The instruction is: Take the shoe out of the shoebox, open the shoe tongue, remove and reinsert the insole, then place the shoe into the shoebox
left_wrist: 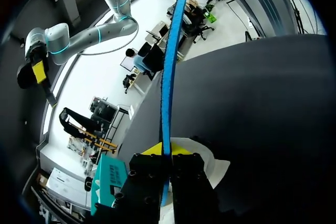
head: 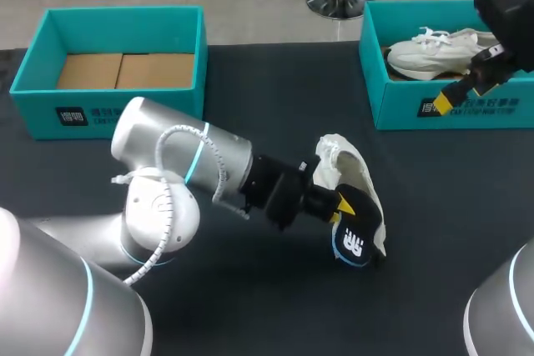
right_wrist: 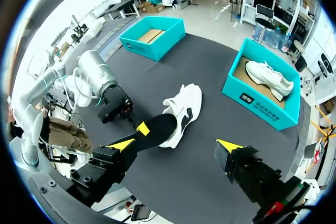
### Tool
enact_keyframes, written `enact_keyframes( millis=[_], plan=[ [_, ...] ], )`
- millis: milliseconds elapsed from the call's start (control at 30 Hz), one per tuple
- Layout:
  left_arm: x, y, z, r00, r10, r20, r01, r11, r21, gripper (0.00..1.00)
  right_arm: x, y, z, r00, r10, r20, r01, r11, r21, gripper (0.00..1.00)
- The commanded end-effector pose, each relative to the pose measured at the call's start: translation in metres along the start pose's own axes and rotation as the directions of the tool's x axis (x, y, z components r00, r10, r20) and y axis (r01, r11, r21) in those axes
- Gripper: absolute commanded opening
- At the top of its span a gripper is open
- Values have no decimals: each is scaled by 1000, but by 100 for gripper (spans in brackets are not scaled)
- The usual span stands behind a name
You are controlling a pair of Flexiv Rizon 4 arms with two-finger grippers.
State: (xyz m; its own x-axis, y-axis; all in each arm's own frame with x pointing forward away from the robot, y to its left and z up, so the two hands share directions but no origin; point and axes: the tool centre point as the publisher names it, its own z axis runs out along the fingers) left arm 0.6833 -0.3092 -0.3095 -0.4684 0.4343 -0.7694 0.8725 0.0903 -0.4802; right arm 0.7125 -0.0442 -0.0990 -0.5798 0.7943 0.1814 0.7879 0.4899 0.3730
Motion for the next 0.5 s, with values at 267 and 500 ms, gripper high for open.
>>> enact_keyframes(
  millis=[267,500],
  plan=[
    [-2,23,8,1000,-24,-12,23,999,-43,0,-1,3,1,1000,1,0,-1,1000,6,100],
    [-4,24,5,1000,-9,-19,8,999,-44,39,-1,3,1,1000,1,0,-1,1000,6,100]
  ],
)
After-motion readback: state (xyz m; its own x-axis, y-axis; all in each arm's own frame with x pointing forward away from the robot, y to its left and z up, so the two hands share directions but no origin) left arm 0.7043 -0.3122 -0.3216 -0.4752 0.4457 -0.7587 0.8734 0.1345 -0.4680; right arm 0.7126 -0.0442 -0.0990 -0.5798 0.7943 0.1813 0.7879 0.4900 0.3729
